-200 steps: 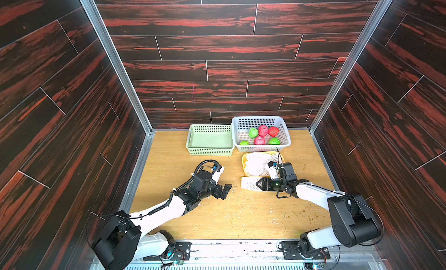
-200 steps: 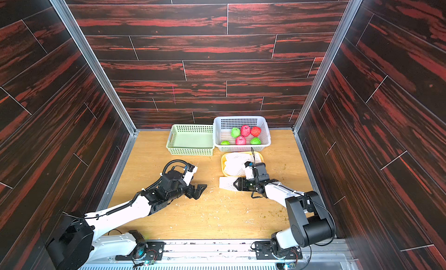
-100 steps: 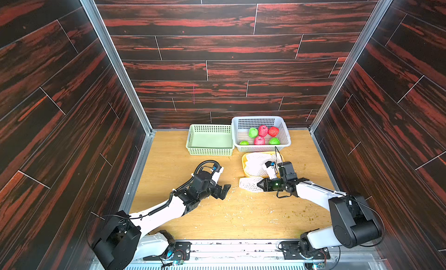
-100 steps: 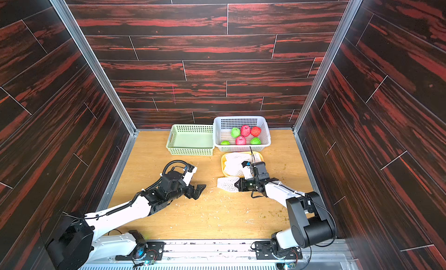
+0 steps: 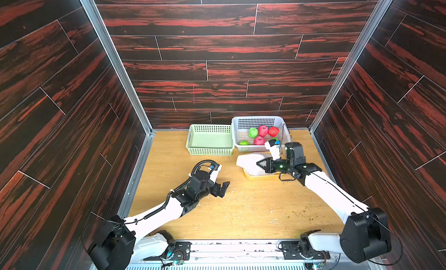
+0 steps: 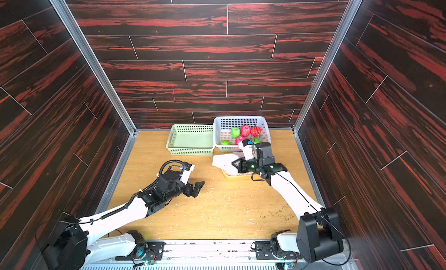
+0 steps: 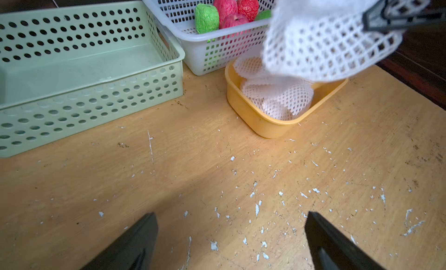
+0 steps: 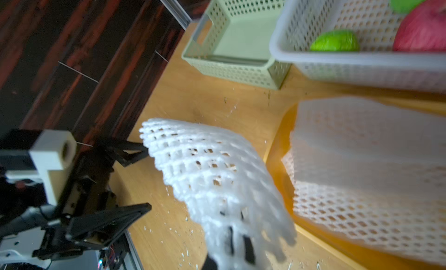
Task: Remove foam nets from apples
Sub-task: Pick up the foam net from the center of the board, then place the foam net into the storage box.
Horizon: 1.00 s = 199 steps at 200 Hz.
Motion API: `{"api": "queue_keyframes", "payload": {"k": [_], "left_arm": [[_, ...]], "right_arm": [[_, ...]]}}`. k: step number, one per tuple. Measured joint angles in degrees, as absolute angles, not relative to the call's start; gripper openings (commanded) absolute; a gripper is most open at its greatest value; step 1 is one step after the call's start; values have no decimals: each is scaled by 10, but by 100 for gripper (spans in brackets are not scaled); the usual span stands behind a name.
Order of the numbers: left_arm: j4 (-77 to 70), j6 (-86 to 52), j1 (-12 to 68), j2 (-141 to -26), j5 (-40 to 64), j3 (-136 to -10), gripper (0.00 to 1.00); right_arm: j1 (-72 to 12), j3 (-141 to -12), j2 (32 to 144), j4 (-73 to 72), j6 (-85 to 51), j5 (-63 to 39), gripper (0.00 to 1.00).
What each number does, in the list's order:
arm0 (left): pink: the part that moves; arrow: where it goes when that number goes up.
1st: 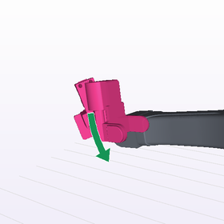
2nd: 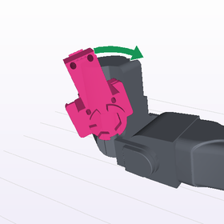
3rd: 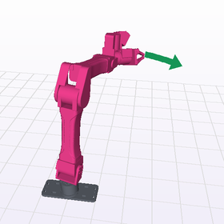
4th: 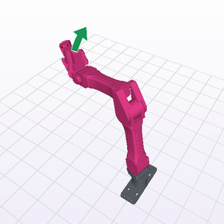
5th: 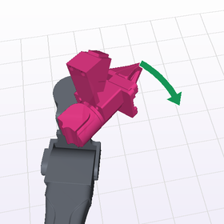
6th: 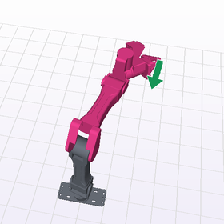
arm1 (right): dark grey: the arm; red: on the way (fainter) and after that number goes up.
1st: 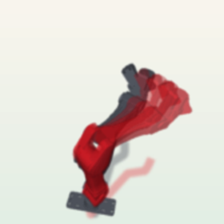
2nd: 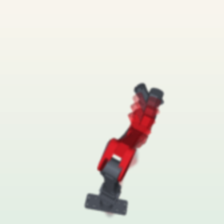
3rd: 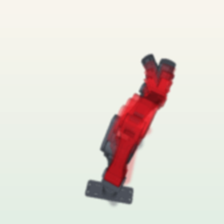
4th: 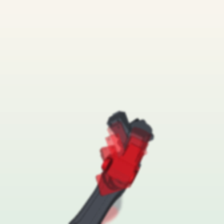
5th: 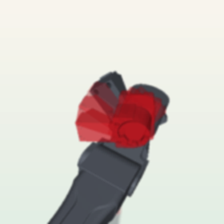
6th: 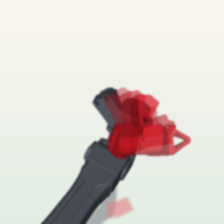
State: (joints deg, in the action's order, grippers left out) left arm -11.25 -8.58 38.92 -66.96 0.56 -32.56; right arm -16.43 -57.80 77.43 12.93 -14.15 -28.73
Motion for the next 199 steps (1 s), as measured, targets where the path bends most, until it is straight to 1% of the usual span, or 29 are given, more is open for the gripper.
{"api": "queue_keyframes", "payload": {"k": [26, 50, 78, 104, 123, 130, 140, 144, 146, 147, 155, 159, 162, 188, 199], "left_arm": [[-111, -86, 389, -660, -4, -326, 100], [-110, -86, 389, -651, -14, -323, 100], [-112, -86, 389, -639, -30, -314, 100], [-112, -86, 389, -639, -39, -310, 100], [-116, -86, 389, -642, -41, -310, 100], [-117, -86, 389, -642, -41, -310, 100], [-119, -86, 389, -644, -41, -310, 100], [-119, -86, 389, -645, -41, -310, 100], [-119, -86, 389, -645, -41, -310, 100], [-119, -86, 389, -645, -41, -310, 100], [-120, -86, 389, -645, -41, -310, 100], [-120, -86, 389, -645, -41, -310, 100], [-121, -86, 389, -645, -41, -310, 100], [-121, -86, 389, -645, -44, -309, 100], [-121, -86, 389, -645, -47, -309, 100]], "right_arm": [[-125, -635, 830, 147, -143, -292, 0], [-95, -639, 861, 180, -141, -283, 0], [-63, -632, 869, 198, -145, -279, 0], [-44, -638, 891, 210, -145, -272, 2], [-37, -644, 920, 222, -146, -256, 7], [-35, -644, 928, 227, -149, -251, 11], [-32, -644, 937, 235, -150, -243, 20], [-30, -645, 940, 238, -156, -239, 26], [-30, -645, 941, 239, -153, -237, 28], [-29, -646, 942, 240, -152, -236, 30], [-26, -648, 946, 245, -160, -227, 40], [-25, -648, 946, 245, -154, -221, 47], [-25, -648, 946, 247, -161, -216, 50], [-22, -651, 946, 251, -164, -185, 61], [-22, -651, 945, 255, -168, -172, 64]]}}
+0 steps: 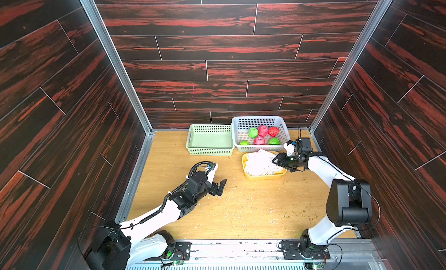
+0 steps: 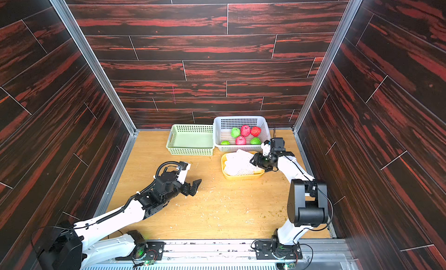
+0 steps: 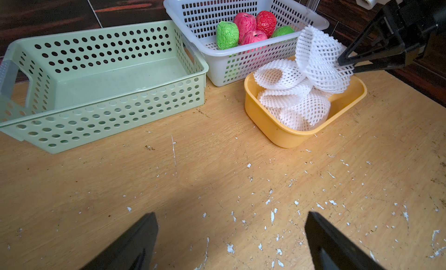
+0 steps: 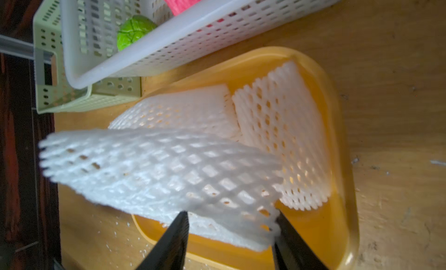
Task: Remove foam nets from apples
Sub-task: Place the foam net into the storage box, then reset both arms
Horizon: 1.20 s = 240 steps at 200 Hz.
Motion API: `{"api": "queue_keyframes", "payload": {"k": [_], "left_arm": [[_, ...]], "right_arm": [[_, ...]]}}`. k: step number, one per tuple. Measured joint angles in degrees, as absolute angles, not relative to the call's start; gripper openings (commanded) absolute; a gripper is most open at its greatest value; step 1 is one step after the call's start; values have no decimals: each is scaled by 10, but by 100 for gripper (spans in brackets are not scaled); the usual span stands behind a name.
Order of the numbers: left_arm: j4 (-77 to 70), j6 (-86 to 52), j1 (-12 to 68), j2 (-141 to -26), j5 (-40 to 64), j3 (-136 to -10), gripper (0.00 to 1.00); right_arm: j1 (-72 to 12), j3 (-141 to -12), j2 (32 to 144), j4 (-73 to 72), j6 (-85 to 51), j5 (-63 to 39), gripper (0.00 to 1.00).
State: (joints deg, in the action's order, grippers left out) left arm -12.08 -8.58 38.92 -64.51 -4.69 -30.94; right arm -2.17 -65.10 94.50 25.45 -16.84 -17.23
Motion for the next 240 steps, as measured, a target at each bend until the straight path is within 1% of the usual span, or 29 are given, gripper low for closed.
{"api": "queue_keyframes", "payload": {"k": [19, 42, 69, 82, 90, 96, 114, 129, 142, 156, 176, 201, 214, 228, 240], "left_arm": [[-121, -84, 389, -645, -53, -309, 100], [-120, -79, 389, -642, -65, -309, 100], [-113, -72, 389, -622, -105, -310, 100], [-103, -70, 382, -599, -146, -310, 100], [-97, -73, 373, -582, -179, -310, 100], [-92, -77, 359, -566, -208, -310, 100], [-83, -97, 291, -524, -300, -308, 100], [-99, -99, 226, -504, -370, -293, 100], [-123, -89, 185, -508, -415, -270, 100], [-153, -78, 146, -536, -439, -245, 100], [-197, -79, 86, -609, -438, -220, 100], [-324, -87, 18, -721, -407, -182, 100], [-343, -91, 1, -761, -393, -182, 100], [-347, -98, -3, -773, -365, -192, 100], [-402, -93, -3, -787, -327, -192, 100]], "right_arm": [[-22, -651, 941, 262, -172, -148, 68], [-22, -651, 919, 279, -174, -117, 71], [-22, -650, 877, 294, -177, -76, 76], [-22, -637, 847, 278, -178, -48, 83], [-22, -615, 822, 255, -178, -23, 90], [-22, -592, 801, 231, -175, -2, 91], [-22, -507, 748, 133, -169, 56, 92], [-21, -434, 735, 31, -156, 90, 92], [-21, -371, 738, -63, -144, 114, 92], [-21, -323, 753, -142, -130, 133, 93], [-20, -315, 792, -199, -114, 157, 90], [-18, -304, 799, -292, -74, 176, 92], [-17, -289, 799, -330, -62, 188, 92], [-15, -261, 801, -369, -50, 197, 92], [-14, -230, 801, -409, -38, 200, 94]]}}
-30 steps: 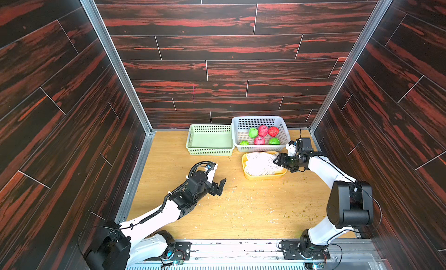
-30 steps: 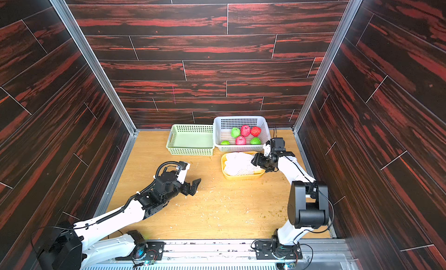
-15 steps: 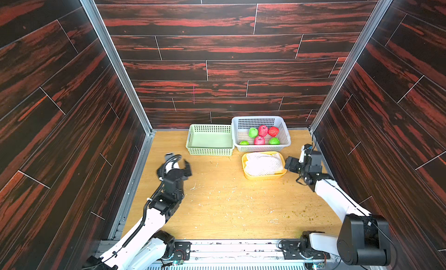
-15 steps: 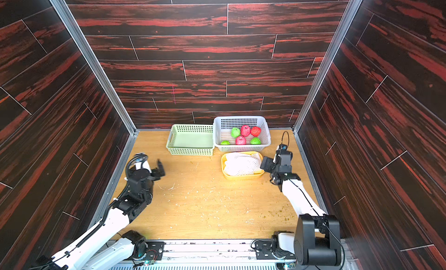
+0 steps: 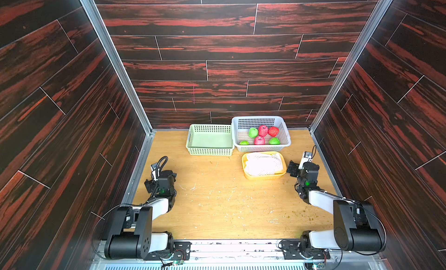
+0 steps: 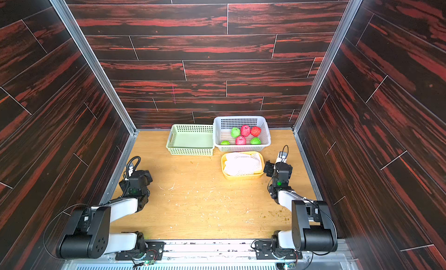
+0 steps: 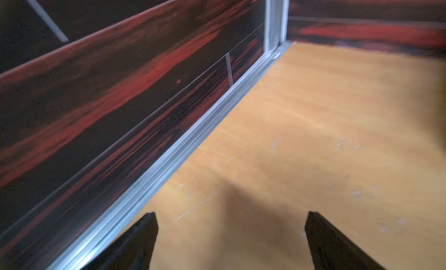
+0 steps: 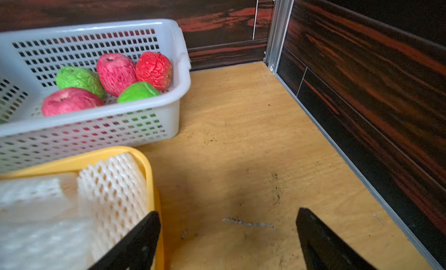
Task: Remove foam nets from apples
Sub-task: Reset both arms
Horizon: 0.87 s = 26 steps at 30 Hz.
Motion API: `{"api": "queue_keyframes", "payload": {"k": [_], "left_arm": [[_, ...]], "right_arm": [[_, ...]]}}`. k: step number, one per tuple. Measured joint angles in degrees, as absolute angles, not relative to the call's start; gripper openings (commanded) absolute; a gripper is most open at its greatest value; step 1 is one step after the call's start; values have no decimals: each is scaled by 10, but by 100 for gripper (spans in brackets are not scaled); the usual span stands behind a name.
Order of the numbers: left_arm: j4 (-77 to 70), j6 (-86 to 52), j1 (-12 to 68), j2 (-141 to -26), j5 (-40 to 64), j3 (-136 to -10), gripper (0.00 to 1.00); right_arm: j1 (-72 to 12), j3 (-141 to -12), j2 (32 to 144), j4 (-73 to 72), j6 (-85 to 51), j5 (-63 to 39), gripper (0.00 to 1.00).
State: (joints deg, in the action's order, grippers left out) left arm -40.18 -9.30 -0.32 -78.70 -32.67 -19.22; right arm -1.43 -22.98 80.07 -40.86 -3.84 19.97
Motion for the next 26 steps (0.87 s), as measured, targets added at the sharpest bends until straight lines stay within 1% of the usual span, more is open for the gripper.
{"api": "queue_keyframes", "payload": {"k": [2, 4, 6, 7, 9, 11, 13, 15, 17, 21, 26], "left_arm": [[-490, -86, -3, -819, -284, -177, 100], [-589, -72, -3, -872, -236, -145, 100], [-647, -59, -3, -917, -199, -118, 100], [-653, -56, -3, -925, -187, -109, 100], [-629, -53, -3, -917, -179, -119, 100], [-559, -57, -4, -904, -180, -174, 100], [-563, -58, -7, -903, -176, -216, 100], [-567, -58, -8, -900, -173, -225, 100], [-531, -58, -9, -898, -168, -232, 100], [-484, -58, -10, -895, -154, -238, 100], [-462, -58, -11, -895, -146, -241, 100]], "right_arm": [[-14, -185, 802, -481, -28, 188, 95], [-13, -150, 817, -552, -18, 171, 99], [-12, -124, 850, -630, -7, 145, 99], [-11, -111, 870, -670, -3, 135, 99], [-11, -95, 895, -712, 1, 122, 99], [-5, -105, 896, -704, -1, 115, 99], [13, -144, 896, -683, -13, 106, 99], [29, -167, 896, -684, -23, 106, 99], [35, -172, 896, -683, -29, 106, 99], [35, -172, 896, -671, -35, 104, 99], [35, -172, 896, -667, -40, 101, 99]]}}
